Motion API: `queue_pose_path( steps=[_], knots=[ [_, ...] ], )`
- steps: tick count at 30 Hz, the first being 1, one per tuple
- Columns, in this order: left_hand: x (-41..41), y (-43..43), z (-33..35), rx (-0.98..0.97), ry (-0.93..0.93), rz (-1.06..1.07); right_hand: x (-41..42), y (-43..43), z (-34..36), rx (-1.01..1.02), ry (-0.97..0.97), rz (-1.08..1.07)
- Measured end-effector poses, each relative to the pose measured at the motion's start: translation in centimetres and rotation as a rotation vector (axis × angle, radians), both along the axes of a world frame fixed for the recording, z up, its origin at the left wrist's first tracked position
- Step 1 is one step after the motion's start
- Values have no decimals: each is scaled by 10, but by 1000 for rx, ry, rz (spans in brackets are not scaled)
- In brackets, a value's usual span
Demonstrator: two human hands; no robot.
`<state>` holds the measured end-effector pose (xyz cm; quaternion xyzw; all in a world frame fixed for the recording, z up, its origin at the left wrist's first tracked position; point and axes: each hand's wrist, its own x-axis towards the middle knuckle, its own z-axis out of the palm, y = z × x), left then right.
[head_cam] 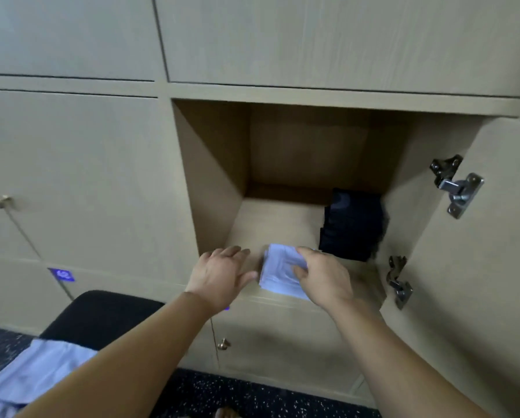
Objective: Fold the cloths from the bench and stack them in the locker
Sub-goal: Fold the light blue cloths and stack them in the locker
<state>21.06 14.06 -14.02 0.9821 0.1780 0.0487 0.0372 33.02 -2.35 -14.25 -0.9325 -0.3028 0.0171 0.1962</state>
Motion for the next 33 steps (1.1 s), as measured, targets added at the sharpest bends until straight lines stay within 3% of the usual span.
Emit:
queue_pose_path(
  steps=[9, 14, 22, 27, 33],
  knots=[
    [-190, -1, 38, -53, -118, 296, -140, 26, 60, 9, -82, 248],
    [-308, -12, 16, -217, -180, 504, -247, 54, 46, 60, -27, 438],
    [-471, -35, -36, -303, -231, 824, -379, 76, -4, 20, 102, 666],
    [-528, -47, -67, -356, -249, 934, -420, 78, -41, -48, 152, 767],
    [-536, -25, -81, -372, -278, 955, -422, 95, -55, -77, 159, 763]
  ],
)
